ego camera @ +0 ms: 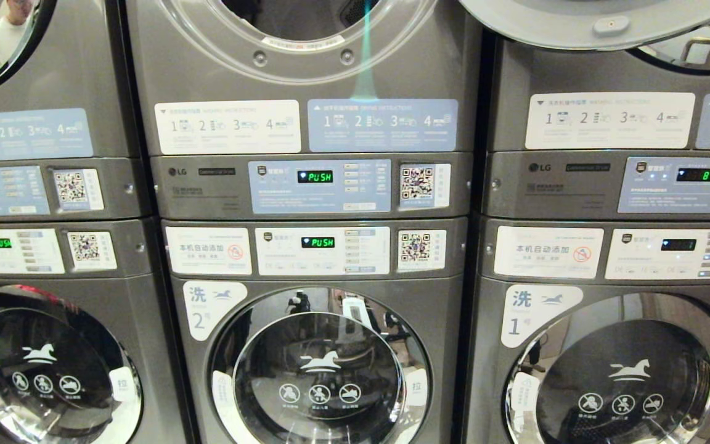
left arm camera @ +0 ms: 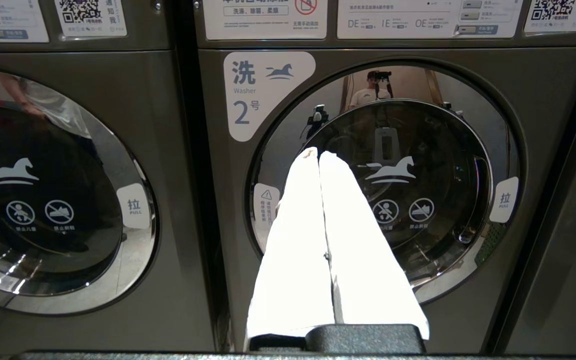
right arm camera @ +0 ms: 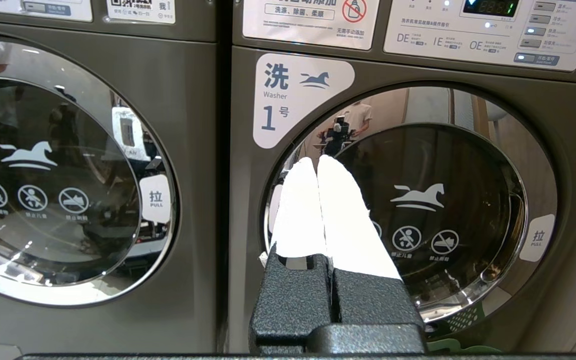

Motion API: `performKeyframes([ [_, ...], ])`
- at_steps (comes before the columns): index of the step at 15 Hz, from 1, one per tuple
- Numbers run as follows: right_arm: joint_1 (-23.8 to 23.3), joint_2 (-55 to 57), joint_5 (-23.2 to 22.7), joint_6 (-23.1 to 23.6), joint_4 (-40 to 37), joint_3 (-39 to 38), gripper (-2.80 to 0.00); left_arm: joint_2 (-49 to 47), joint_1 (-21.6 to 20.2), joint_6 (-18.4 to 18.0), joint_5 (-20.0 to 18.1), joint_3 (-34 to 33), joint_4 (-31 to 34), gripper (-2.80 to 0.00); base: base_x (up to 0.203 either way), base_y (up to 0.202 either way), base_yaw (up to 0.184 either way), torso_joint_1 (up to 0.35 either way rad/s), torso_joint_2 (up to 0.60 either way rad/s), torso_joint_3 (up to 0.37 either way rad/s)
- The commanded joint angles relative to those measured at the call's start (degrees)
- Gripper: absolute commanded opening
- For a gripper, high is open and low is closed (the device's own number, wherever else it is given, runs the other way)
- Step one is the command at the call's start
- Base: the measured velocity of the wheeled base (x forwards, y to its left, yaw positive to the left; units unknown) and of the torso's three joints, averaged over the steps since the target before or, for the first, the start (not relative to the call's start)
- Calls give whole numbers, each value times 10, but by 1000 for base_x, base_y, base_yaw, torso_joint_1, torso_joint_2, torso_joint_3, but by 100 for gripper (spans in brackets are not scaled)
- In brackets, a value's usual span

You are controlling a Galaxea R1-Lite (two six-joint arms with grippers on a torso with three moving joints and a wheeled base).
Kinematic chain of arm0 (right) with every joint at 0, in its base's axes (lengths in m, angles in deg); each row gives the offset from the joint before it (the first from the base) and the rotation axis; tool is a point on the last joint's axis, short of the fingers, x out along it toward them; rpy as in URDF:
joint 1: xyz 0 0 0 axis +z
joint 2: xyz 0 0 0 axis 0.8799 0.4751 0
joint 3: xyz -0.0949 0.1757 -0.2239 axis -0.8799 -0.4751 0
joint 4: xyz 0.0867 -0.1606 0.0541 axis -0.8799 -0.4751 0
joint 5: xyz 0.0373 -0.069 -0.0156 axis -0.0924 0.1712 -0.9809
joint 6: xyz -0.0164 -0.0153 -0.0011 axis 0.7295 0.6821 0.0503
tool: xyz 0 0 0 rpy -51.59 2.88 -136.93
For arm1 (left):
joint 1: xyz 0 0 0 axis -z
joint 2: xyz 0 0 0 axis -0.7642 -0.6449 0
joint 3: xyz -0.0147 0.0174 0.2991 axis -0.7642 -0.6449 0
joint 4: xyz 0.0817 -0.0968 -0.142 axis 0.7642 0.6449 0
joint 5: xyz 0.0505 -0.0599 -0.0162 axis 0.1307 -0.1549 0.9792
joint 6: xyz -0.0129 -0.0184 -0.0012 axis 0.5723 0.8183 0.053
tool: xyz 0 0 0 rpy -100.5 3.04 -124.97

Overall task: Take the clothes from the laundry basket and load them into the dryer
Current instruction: Take the clothes out of the basket

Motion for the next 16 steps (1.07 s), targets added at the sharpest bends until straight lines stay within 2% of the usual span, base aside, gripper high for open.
performKeyframes([
  [1,0,-1,0,0,0,0,-280,0,0,-7,-2,0,0,-280,0,0,0,0,0,0],
  [5,0,-1,1,0,0,0,-280,0,0,-7,-2,0,0,-280,0,0,0,3,3,-69],
  [16,0,-1,2,-8,0,0,-280,0,0,-7,-2,0,0,-280,0,0,0,3,4,-194],
])
